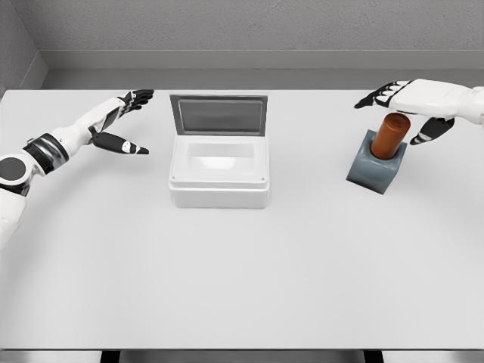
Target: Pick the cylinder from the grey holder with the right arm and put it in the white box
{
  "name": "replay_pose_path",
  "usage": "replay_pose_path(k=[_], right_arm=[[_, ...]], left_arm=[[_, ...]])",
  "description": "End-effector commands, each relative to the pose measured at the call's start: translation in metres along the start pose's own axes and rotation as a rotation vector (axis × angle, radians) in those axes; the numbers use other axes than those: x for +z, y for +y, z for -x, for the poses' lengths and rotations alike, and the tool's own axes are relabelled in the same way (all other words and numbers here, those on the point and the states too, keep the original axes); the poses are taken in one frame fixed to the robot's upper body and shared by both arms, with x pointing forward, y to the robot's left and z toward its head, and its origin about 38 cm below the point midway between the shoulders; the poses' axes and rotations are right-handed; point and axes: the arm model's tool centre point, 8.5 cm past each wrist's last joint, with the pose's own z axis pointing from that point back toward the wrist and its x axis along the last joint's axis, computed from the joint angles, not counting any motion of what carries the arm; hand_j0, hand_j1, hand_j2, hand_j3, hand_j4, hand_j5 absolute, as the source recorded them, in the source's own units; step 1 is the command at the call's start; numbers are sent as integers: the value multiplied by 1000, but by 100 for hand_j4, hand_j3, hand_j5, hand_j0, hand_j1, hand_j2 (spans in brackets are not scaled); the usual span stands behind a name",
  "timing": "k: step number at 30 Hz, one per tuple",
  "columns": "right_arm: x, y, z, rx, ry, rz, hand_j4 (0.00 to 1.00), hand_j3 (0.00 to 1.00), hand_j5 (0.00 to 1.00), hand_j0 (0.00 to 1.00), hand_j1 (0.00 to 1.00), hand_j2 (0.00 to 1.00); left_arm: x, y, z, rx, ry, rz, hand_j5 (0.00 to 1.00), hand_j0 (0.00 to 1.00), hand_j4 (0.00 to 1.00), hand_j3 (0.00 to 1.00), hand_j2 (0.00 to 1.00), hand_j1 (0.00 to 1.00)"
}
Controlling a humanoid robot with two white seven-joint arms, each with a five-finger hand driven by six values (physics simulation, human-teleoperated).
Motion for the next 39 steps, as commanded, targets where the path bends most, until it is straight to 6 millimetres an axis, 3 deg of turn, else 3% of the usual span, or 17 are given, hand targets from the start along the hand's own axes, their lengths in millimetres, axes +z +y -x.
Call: replay_pose_path(k=[1,27,32,39], right_arm=[[-2,2,3,-19,5,5,100,100,100,100,100,100],[4,-9,-23,72,-51,-2,100,100,100,100,100,100],[5,-8,-22,71,-48,-3,81,81,81,81,81,81],[6,-7,-23,78,-51,-14,71,71,71,71,71,71]], left_arm=[[0,1,0,6,-3,-4,100,100,100,100,100,100],[-6,-3,-4,17,-19,-7,100,100,100,100,100,100],[-9,-5,-7,25,-30,-5,100,100,100,100,100,100],[-10,-7,-6,30,-22,3,100,100,100,100,100,100]])
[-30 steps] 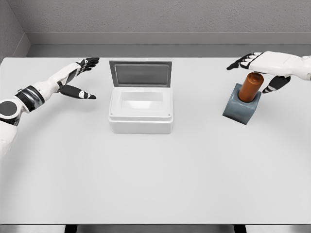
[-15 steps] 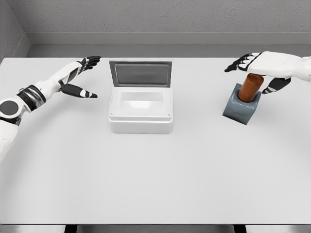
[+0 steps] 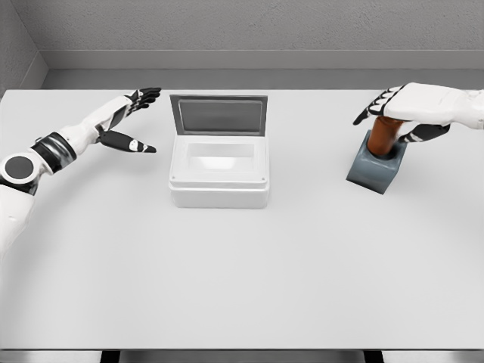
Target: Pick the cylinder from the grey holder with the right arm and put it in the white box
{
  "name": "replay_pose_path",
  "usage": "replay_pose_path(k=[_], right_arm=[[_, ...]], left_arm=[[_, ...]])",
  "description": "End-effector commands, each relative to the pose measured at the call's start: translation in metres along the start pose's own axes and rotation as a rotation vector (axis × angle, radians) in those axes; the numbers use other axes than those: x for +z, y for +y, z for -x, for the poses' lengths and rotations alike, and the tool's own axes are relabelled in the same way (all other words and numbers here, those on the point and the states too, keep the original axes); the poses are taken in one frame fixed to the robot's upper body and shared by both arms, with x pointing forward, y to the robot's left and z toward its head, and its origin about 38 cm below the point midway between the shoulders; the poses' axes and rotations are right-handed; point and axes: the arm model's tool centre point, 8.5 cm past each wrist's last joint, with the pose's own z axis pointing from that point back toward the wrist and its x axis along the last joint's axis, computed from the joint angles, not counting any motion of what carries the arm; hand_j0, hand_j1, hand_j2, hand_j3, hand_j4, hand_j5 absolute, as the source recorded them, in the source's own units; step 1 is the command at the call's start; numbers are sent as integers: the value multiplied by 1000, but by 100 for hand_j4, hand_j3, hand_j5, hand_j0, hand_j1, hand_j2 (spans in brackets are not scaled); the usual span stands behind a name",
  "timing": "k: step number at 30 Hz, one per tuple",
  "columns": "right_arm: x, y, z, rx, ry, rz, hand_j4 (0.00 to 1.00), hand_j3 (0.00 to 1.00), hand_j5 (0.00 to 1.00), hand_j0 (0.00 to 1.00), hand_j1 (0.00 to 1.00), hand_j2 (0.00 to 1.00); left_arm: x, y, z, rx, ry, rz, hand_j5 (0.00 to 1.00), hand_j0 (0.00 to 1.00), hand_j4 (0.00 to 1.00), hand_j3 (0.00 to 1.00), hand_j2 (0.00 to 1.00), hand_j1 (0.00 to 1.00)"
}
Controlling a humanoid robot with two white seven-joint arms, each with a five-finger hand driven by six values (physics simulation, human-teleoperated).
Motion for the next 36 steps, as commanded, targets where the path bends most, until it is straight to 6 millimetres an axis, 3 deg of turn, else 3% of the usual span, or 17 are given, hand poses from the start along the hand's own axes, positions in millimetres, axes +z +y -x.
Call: replay_pose_path(k=[1,3,8,11,23,31,36], right_arm=[[0,3,-1,-4,-1,-9,70,70,70,70,70,70],[-1,7,-2,-10,-5,-14,69,69,69,69,69,69],[-3,12,-2,-15,-7,-28,46,46,46,46,46,46],[-3,11,-2,-13,-9,-26,39,39,39,39,39,39],[-5,11,-4,-8,-16,-33,36,36,36,36,36,36],[14,-5,-5,35,-2,-16,36,36,36,36,36,36],[14,-12,-10,55,-16,-7,36,36,36,36,36,36]], left_arm=[[0,0,0,6,-2,-2,100,100,100,100,100,100],[0,0,-1,6,-3,-2,100,100,100,100,100,100],[-1,-1,0,6,-2,-1,100,100,100,100,100,100],[-1,-1,-1,5,-4,-1,100,100,100,100,100,100],[0,0,-1,4,-3,-1,100,100,100,100,100,100],[-2,2,-3,2,-9,-3,100,100,100,100,100,100],[-1,3,-3,2,-10,-6,100,100,100,100,100,100]])
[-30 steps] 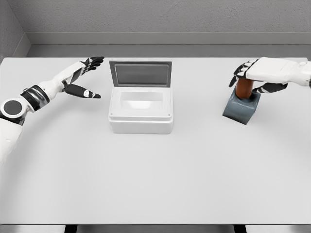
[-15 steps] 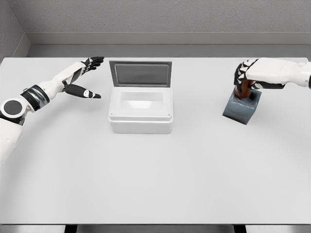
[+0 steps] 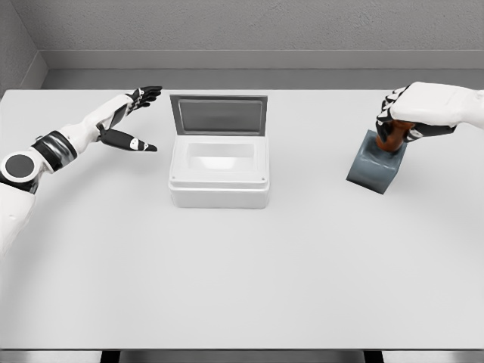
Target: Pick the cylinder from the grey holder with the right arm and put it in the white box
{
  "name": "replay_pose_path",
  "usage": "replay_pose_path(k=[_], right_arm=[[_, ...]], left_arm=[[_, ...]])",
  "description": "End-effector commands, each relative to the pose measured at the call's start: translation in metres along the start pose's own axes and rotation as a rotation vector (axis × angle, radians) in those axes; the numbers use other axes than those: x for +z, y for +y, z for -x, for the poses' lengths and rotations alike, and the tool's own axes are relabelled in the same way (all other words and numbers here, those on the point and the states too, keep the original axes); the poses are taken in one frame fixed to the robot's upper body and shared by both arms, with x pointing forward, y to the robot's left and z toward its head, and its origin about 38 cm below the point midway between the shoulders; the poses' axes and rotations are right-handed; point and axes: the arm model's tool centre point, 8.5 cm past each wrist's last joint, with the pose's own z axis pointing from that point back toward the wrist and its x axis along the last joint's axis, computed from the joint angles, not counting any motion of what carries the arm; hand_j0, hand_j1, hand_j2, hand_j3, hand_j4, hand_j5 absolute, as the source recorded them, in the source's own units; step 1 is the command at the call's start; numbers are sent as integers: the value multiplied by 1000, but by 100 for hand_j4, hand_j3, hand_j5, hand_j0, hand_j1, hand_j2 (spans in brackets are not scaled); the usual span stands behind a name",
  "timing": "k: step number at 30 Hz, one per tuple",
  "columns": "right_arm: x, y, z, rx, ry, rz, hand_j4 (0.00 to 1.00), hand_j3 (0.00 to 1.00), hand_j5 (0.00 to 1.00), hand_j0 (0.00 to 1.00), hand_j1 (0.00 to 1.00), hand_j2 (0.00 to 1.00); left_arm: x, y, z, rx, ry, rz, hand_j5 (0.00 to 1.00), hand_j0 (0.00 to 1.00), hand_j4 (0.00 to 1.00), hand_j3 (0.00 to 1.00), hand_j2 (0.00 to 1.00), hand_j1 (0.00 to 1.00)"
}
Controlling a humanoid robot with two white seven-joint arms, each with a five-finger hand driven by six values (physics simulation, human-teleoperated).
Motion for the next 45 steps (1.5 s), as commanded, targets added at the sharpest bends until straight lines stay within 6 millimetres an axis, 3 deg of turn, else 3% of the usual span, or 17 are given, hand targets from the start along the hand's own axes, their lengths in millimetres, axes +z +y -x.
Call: replay_pose_path(k=[1,23,36,45], right_arm=[[1,-5,-5,15,-12,9,36,36,36,36,36,36],[4,-36,-36,126,-78,50,35,35,35,35,35,35],[0,-45,-57,157,-138,75,35,35,35,35,35,35],[-2,-46,-61,164,-150,79,35,35,35,35,35,35]], left_arm=[[0,1,0,6,-3,-6,100,100,100,100,100,100],[0,4,-3,2,-7,-8,100,100,100,100,100,100],[0,4,-2,1,-6,-9,100,100,100,100,100,100],[0,5,-2,2,-7,-9,100,100,100,100,100,100]])
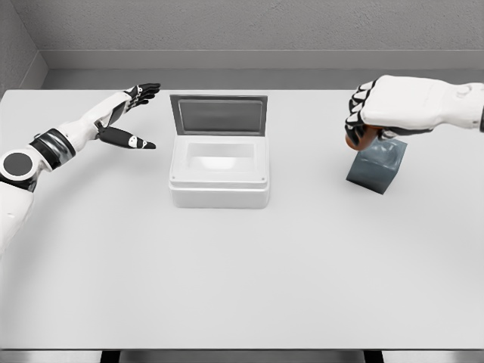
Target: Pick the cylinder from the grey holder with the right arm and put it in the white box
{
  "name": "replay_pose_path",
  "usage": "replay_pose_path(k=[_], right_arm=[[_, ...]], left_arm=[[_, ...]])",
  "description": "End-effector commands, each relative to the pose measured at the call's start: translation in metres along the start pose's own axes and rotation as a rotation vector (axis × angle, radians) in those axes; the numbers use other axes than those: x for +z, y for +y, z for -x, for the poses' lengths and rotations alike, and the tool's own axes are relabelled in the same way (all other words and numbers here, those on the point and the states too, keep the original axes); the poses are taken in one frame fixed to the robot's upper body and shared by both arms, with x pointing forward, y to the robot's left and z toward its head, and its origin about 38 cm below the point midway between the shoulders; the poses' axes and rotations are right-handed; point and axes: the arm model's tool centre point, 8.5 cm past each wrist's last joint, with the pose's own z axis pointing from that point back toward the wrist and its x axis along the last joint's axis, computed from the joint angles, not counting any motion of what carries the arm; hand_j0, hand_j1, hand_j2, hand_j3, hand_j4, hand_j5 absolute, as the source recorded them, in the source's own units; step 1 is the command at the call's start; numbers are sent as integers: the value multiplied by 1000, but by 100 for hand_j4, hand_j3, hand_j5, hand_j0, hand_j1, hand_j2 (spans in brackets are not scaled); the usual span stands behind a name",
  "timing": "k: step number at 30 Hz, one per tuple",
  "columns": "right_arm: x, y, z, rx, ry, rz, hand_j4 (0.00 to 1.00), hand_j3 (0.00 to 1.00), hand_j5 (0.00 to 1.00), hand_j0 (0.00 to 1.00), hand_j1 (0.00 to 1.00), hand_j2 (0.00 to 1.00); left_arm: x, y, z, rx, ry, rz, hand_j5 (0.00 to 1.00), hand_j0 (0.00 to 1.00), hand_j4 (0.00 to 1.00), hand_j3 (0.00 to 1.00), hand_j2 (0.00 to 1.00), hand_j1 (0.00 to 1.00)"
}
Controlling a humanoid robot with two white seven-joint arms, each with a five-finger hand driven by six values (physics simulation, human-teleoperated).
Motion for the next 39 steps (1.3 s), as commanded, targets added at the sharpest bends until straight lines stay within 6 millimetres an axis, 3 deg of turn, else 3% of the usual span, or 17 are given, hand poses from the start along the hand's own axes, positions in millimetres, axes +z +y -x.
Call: replay_pose_path(k=[1,39], right_arm=[[0,-1,-1,0,-2,5,35,35,35,35,35,35],[-43,-22,-29,18,-124,100,35,35,35,35,35,35]], left_arm=[[0,1,0,6,-3,-4,100,100,100,100,100,100],[1,2,1,6,2,-6,100,100,100,100,100,100]])
